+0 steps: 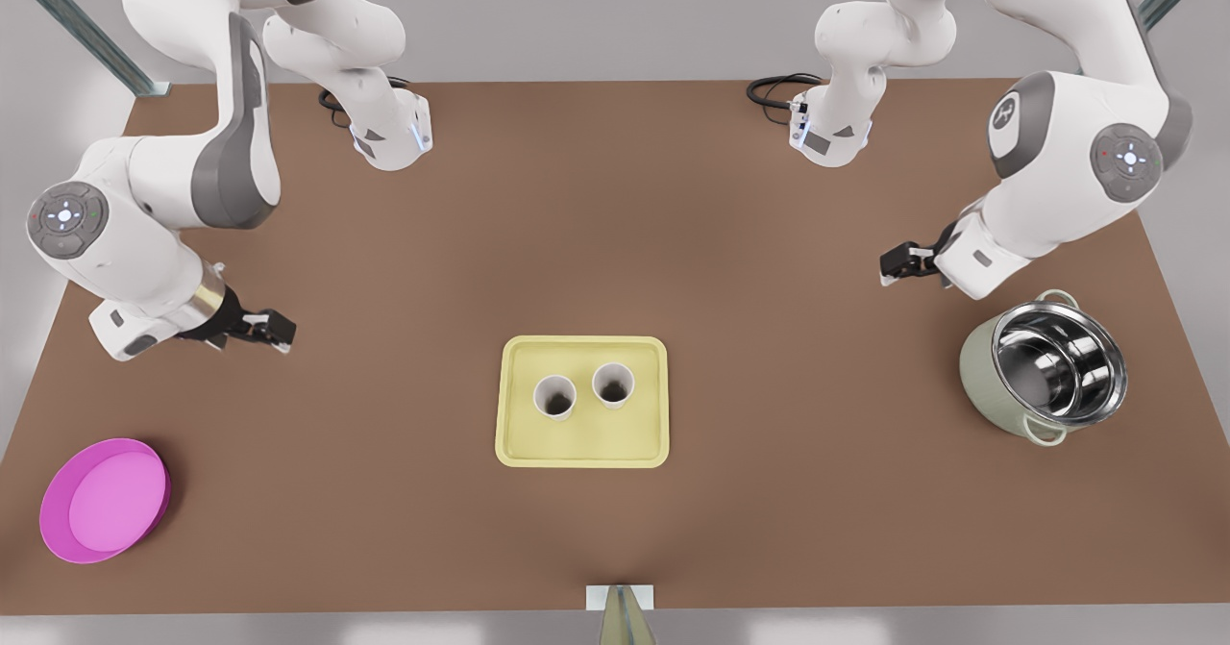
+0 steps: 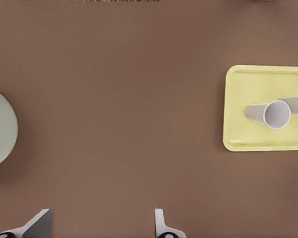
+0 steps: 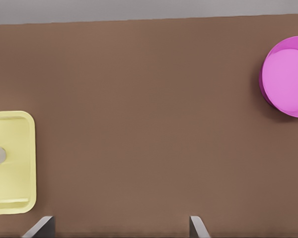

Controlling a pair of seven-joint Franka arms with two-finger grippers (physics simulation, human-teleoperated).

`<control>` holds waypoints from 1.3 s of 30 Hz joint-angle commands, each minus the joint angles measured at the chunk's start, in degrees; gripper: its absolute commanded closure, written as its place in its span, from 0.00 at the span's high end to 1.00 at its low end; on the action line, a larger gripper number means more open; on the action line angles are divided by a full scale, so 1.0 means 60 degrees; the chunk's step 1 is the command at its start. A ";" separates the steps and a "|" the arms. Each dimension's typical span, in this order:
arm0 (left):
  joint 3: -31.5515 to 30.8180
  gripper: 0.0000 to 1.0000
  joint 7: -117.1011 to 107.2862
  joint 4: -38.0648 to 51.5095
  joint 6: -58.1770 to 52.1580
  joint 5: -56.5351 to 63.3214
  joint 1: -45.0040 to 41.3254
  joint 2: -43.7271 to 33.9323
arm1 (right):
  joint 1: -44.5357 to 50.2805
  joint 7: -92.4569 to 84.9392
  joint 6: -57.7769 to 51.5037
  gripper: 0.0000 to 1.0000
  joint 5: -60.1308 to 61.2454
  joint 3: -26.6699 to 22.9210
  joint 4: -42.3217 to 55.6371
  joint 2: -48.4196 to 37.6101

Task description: Use the left arm to pick up the white IKEA cup from the tray and place it on the middle-left position; use the right arm to pick up the white IKEA cup from the tray and place it on the middle-right position

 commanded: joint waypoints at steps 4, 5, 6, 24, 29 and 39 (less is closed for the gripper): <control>-0.0006 1.00 -0.0735 -0.0174 0.0262 0.0007 0.0006 0.0225 | 0.0757 0.0250 -0.0194 1.00 -0.0039 0.0311 0.0048 0.0349; -0.0006 1.00 -0.0793 -0.0585 0.0262 0.0022 0.0006 -0.0024 | 0.1591 0.1116 0.0068 1.00 -0.0054 0.0311 0.0267 0.0991; -0.0035 1.00 -0.0998 -0.0644 0.0247 0.0022 -0.0038 -0.0024 | 0.2004 0.1514 0.0742 1.00 -0.0010 0.0311 0.0546 0.1769; -0.0124 1.00 0.0715 -0.0424 -0.0339 0.0740 -0.0595 0.0108 | 0.4289 0.6465 0.5227 0.14 -0.0112 0.0501 0.1660 0.6370; -0.0109 1.00 0.0701 -0.0439 -0.0251 0.0754 -0.0580 0.0196 | 0.3821 0.5822 0.5080 0.00 -0.0010 0.0457 0.1631 0.5741; -0.0197 1.00 -0.5552 0.0322 0.1638 0.1179 -0.3787 0.2143 | 0.0305 -0.2924 0.1579 0.00 -0.0112 0.0399 0.1616 0.4158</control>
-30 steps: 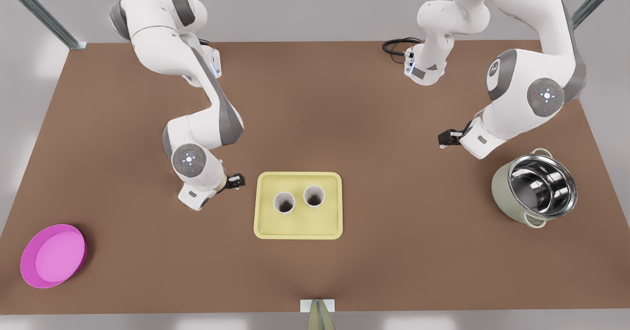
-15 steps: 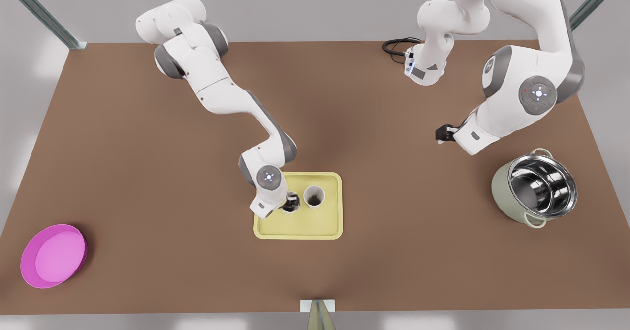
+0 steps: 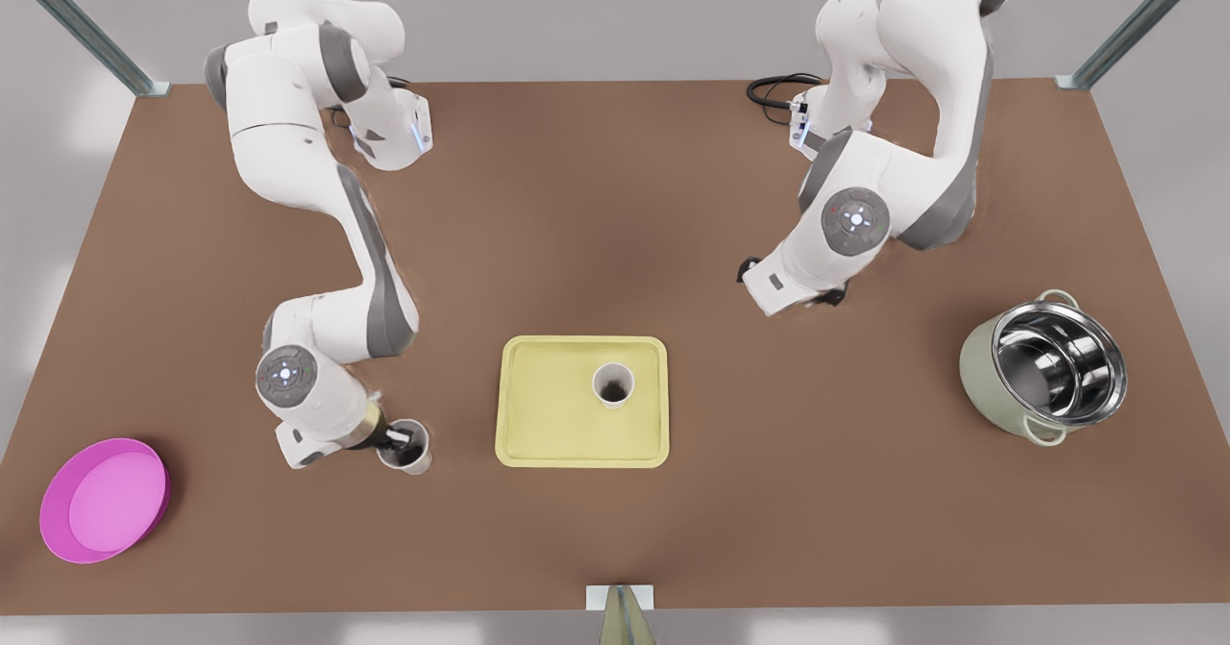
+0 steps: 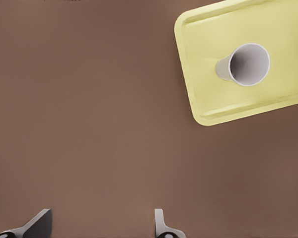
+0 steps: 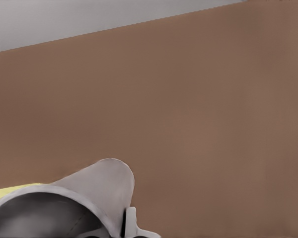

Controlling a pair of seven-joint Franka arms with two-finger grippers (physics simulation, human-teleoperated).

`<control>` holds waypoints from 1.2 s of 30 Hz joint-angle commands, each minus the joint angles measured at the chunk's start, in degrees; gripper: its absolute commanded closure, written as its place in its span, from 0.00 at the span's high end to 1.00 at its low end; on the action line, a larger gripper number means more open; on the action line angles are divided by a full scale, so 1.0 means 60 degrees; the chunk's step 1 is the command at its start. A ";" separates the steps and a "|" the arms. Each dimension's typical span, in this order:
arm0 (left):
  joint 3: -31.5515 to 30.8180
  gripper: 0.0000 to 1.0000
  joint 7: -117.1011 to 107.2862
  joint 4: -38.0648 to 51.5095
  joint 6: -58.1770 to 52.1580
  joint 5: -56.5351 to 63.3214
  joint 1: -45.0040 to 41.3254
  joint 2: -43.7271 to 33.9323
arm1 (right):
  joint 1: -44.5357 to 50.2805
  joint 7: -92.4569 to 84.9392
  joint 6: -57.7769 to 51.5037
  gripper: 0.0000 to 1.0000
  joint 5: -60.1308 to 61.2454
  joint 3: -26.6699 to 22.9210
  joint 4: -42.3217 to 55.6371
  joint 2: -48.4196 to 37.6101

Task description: Use the left arm to pick up the white IKEA cup from the tray and place it on the middle-left position; use the right arm to pick up the white IKEA cup from the tray and place it on the middle-right position

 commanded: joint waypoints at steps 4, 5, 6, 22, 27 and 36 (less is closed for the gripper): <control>0.0011 1.00 -0.6489 0.0843 0.1649 0.0480 -0.1508 0.1521 | -0.1522 -0.7614 -0.1278 0.00 -0.1116 -0.0091 0.0004 0.0109; 0.0084 1.00 -0.6474 0.0902 0.2146 0.0465 -0.1449 0.1696 | -0.1711 -0.7775 -0.1264 0.00 -0.1058 -0.0091 0.0004 0.0402; 0.0216 1.00 -0.6460 0.0960 0.2864 0.0465 -0.1449 0.2004 | -0.1902 -0.8127 -0.0840 0.00 -0.1028 -0.0062 -0.0010 0.0681; 0.0377 1.00 -0.7456 0.1693 0.7172 0.0787 -0.1669 0.4187 | -0.2693 -0.8977 0.0699 1.00 -0.0120 -0.0018 -0.0069 0.1604; 0.0319 1.00 -0.7485 0.1503 0.7040 0.1169 -0.1889 0.4480 | -0.2737 -0.9328 0.0641 1.00 -0.0076 -0.0091 -0.0054 0.1575; 0.0333 1.00 -0.7500 0.1517 0.7113 0.1198 -0.2167 0.5110 | -0.3206 -1.0500 0.0641 1.00 -0.0076 -0.0032 -0.0040 0.1560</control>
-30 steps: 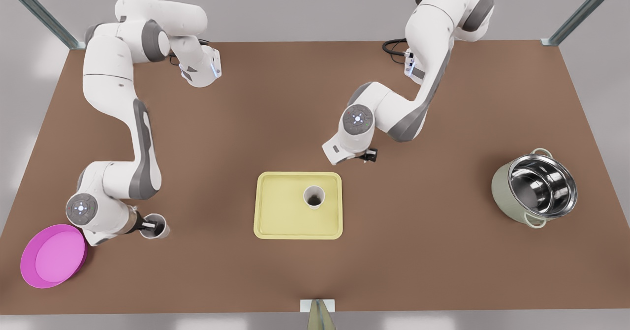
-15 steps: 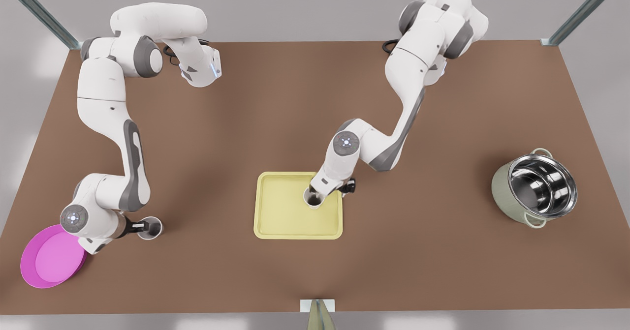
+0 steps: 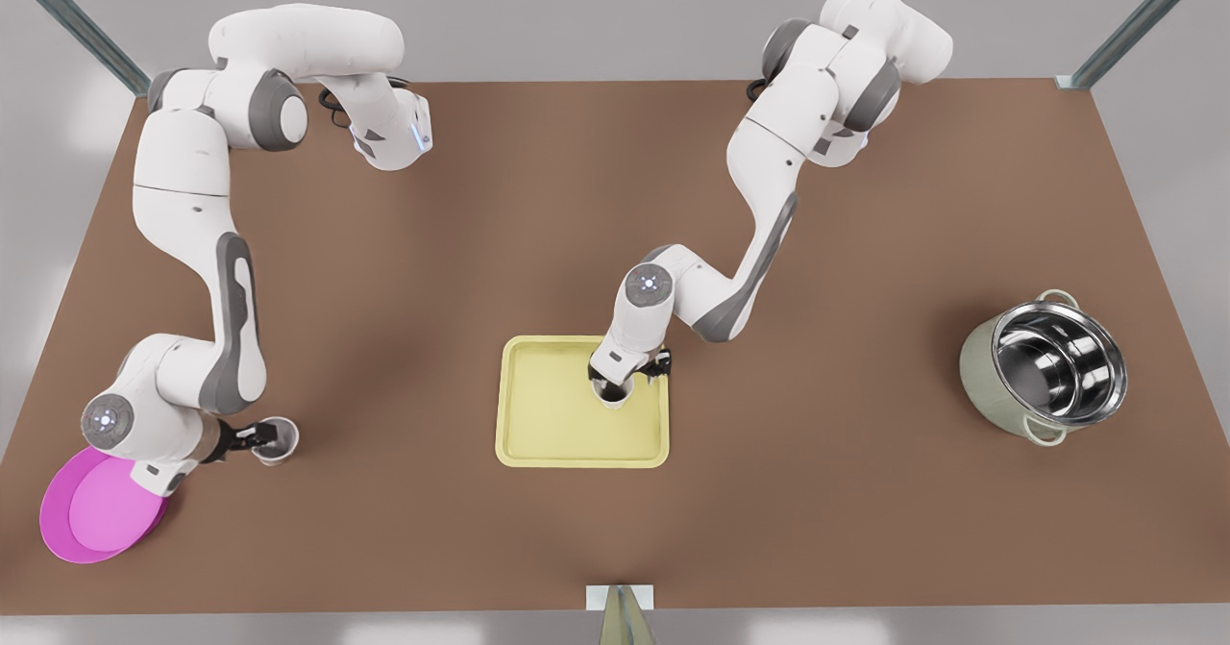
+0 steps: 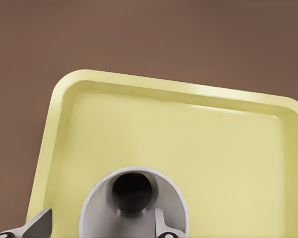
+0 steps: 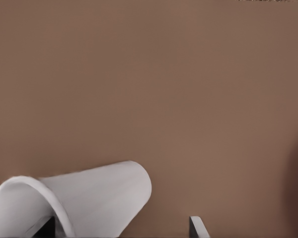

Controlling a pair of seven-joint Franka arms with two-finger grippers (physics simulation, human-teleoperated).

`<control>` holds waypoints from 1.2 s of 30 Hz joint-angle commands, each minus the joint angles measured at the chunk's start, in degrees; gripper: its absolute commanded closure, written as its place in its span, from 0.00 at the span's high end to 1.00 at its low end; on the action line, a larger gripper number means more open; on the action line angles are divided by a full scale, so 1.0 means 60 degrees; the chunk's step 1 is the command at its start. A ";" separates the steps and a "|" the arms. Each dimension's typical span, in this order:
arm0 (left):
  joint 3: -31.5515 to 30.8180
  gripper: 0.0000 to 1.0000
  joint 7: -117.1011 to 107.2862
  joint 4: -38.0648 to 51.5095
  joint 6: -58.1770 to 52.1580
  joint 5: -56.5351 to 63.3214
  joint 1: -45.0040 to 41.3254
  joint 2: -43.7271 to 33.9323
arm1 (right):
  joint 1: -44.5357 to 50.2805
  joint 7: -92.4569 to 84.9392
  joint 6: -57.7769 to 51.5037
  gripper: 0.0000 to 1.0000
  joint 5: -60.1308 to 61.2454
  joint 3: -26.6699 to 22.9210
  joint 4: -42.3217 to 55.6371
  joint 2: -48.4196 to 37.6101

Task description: Use the left arm to pick up the white IKEA cup from the tray and place it on the middle-left position; use the right arm to pick up the white IKEA cup from the tray and place it on the middle-right position

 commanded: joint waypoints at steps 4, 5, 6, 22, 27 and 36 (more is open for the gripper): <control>0.0013 1.00 -0.1195 0.0006 0.0109 0.0163 -0.0012 0.0108 | -0.0005 -0.2431 0.0000 1.00 0.0022 0.0007 0.0020 0.0001; 0.0013 1.00 -0.1195 0.0006 0.0109 0.0148 0.0003 0.0152 | -0.0005 -0.2431 0.0014 1.00 0.0022 0.0022 0.0064 0.0001; 0.0013 1.00 -0.1181 0.0006 0.0109 0.0148 0.0003 0.0152 | -0.0005 -0.2431 0.0000 1.00 0.0008 0.0109 0.0137 -0.0028; 0.0057 0.24 -0.1459 0.0181 -0.0169 -0.0438 0.0164 -0.0097 | -0.0313 -0.1685 -0.2255 1.00 0.0652 0.0315 0.0137 -0.2958; -0.0016 0.16 -0.0962 0.0182 -0.1238 -0.0452 0.0691 -0.0580 | 0.0156 0.1962 -0.5053 1.00 -0.0050 0.0358 0.0137 -0.4818; -0.0031 0.16 0.5952 0.0182 -0.2294 -0.0687 0.4441 -0.1211 | 0.0990 0.3795 -0.4673 1.00 -0.0256 0.0534 -0.2353 -0.6708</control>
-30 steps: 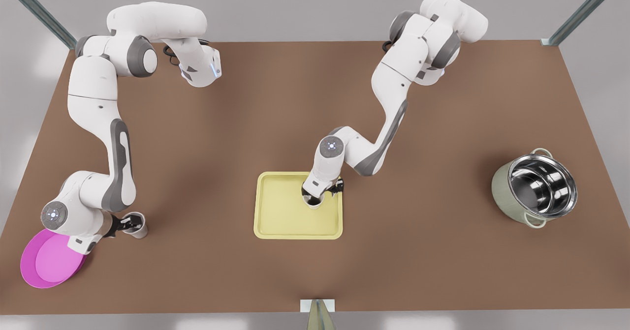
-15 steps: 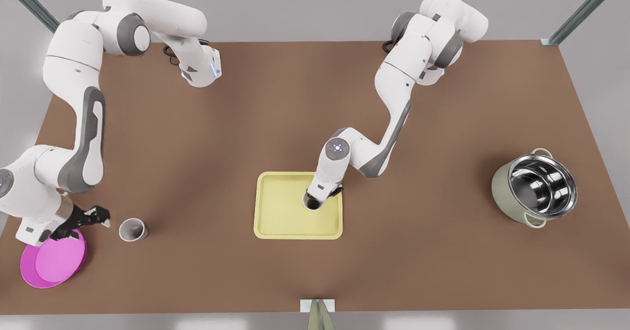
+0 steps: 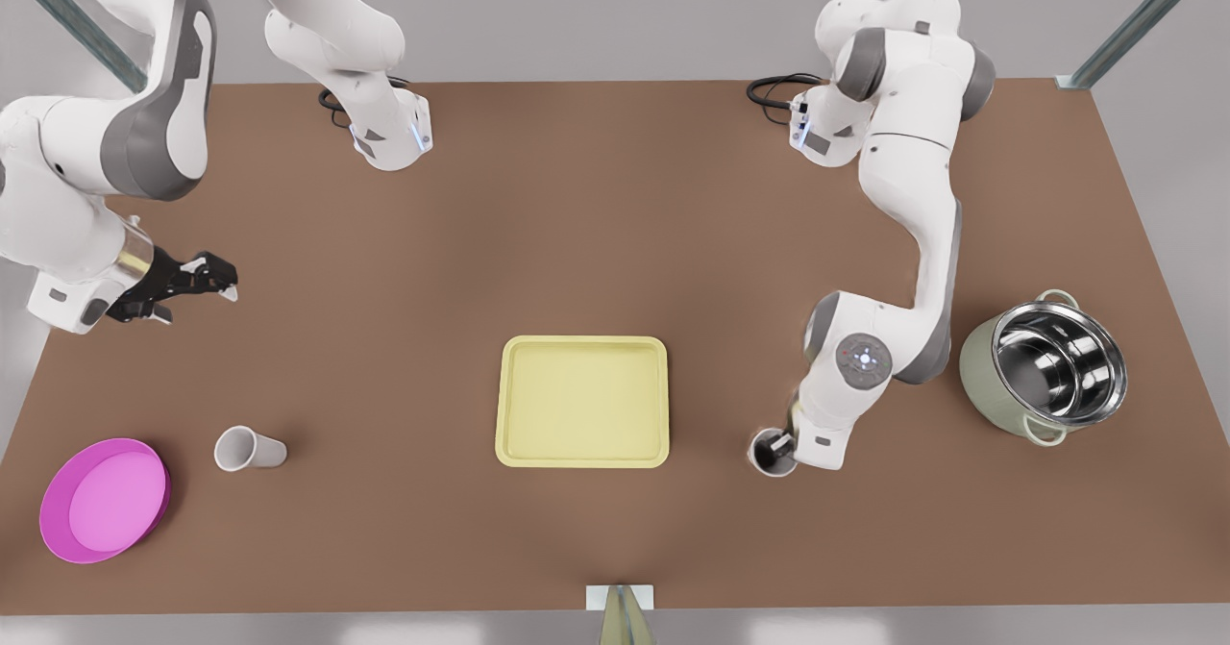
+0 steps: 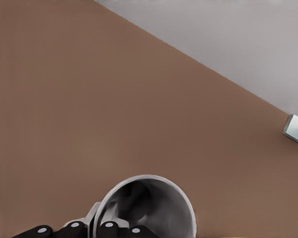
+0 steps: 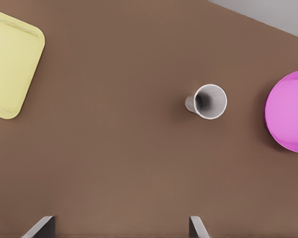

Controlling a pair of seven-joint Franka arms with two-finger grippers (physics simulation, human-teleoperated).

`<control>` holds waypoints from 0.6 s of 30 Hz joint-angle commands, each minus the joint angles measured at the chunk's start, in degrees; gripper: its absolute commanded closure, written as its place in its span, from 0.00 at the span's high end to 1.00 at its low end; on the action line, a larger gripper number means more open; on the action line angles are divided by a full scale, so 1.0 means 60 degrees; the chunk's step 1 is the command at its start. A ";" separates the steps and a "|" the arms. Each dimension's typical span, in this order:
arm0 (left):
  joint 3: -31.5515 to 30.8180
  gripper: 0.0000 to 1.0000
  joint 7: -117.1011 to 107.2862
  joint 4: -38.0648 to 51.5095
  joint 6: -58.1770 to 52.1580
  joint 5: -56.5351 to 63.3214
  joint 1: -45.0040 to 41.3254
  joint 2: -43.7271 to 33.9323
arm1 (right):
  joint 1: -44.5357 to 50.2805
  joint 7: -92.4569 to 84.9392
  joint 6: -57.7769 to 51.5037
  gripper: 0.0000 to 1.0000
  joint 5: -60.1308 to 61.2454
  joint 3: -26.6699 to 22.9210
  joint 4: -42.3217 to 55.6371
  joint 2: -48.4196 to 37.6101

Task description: Use the left arm to pick up the white IKEA cup from the tray and place it on the middle-left position; use the right arm to pick up the white IKEA cup from the tray and place it on the middle-right position

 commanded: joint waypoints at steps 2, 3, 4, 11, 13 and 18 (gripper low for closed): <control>0.0010 0.16 0.6483 0.0004 -0.0411 -0.0136 0.0629 0.0011 | 0.0290 0.3153 -0.0113 1.00 -0.0161 0.0041 0.0056 0.0077; 0.0010 0.16 0.6586 0.0004 -0.0411 -0.0136 0.0673 0.0026 | 0.0422 0.3153 -0.0113 1.00 -0.0176 0.0041 0.0056 0.0077; 0.0010 0.16 0.6850 0.0004 -0.0411 -0.0150 0.0790 0.0040 | 0.0422 0.3197 -0.0098 1.00 -0.0132 0.0041 0.0056 0.0077; 0.0010 0.17 0.7128 0.0004 0.1024 -0.0121 0.0864 0.0582 | 0.0613 0.2846 -0.0435 1.00 -0.0015 -0.0120 0.0100 -0.0070; 0.0010 0.17 0.7231 0.0004 0.1112 -0.0106 0.0864 0.0670 | 0.0598 0.2846 -0.0421 1.00 -0.0029 -0.0164 0.0100 -0.0084; -0.0005 0.18 0.7216 -0.0026 0.1112 -0.0121 0.0834 0.0846 | 0.0613 0.2948 -0.0421 1.00 -0.0059 -0.0018 0.0232 -0.0084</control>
